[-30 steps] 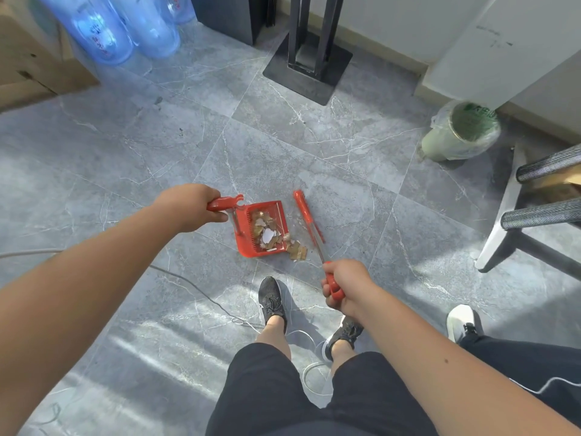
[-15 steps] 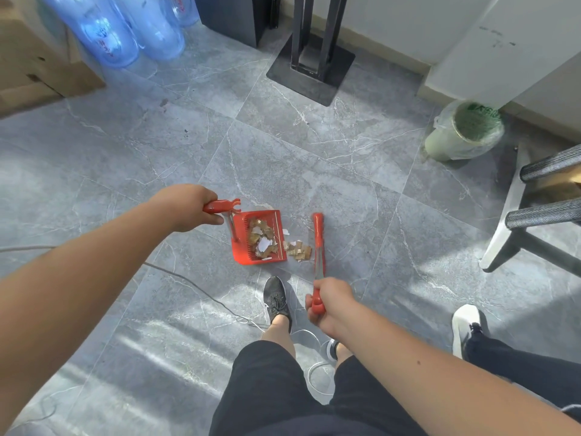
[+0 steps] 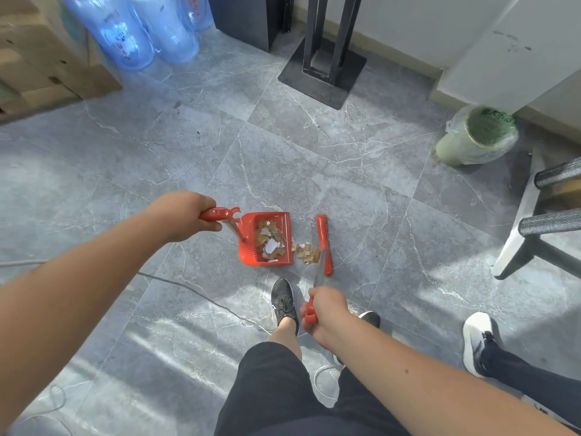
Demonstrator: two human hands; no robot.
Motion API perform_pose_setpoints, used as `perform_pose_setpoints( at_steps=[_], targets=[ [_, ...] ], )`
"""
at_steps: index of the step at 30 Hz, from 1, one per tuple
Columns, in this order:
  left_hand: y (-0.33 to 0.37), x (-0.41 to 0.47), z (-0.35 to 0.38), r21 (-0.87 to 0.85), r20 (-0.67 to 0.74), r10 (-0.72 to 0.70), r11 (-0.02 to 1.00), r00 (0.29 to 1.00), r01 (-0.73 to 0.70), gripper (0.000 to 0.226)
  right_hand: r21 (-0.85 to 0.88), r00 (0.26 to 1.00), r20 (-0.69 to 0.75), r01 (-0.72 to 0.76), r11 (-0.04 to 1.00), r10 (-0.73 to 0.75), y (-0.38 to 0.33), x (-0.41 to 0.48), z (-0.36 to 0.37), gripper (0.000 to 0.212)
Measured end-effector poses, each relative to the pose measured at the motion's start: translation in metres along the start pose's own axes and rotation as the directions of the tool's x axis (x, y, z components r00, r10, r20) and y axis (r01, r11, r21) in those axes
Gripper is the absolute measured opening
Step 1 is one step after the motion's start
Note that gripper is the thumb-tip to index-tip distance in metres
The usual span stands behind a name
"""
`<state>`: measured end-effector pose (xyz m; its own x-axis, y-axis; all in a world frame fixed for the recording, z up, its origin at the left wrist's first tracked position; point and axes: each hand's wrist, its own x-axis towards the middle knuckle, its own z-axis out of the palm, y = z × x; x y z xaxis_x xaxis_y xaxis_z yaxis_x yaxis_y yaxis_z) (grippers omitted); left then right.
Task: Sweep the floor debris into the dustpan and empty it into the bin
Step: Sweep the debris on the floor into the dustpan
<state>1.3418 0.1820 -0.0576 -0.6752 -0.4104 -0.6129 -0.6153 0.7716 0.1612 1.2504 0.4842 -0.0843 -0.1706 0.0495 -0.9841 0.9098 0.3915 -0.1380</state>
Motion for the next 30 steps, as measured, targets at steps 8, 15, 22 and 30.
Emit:
perform_pose_setpoints(
  at_steps=[8,15,22,30],
  targets=[
    [-0.017,-0.016,-0.001,-0.002,-0.016,-0.037,0.999,0.999,0.037,0.034,0.006,1.000,0.021,-0.018,1.000,0.018,-0.001,-0.004,0.022,0.016],
    [-0.030,-0.014,0.015,0.051,0.032,-0.071,0.996,0.997,0.070,0.033,-0.033,0.999,0.008,-0.054,0.998,0.054,0.002,0.003,0.037,0.019],
    [-0.041,-0.010,0.022,0.050,0.025,-0.072,0.996,0.997,0.071,0.033,-0.088,0.993,0.109,-0.044,0.995,0.054,0.008,0.007,0.059,0.019],
    [-0.049,-0.010,0.027,0.046,0.018,-0.106,0.993,0.994,0.106,0.031,-0.194,0.970,0.230,-0.033,0.980,0.078,0.004,-0.007,0.069,0.018]
  ],
)
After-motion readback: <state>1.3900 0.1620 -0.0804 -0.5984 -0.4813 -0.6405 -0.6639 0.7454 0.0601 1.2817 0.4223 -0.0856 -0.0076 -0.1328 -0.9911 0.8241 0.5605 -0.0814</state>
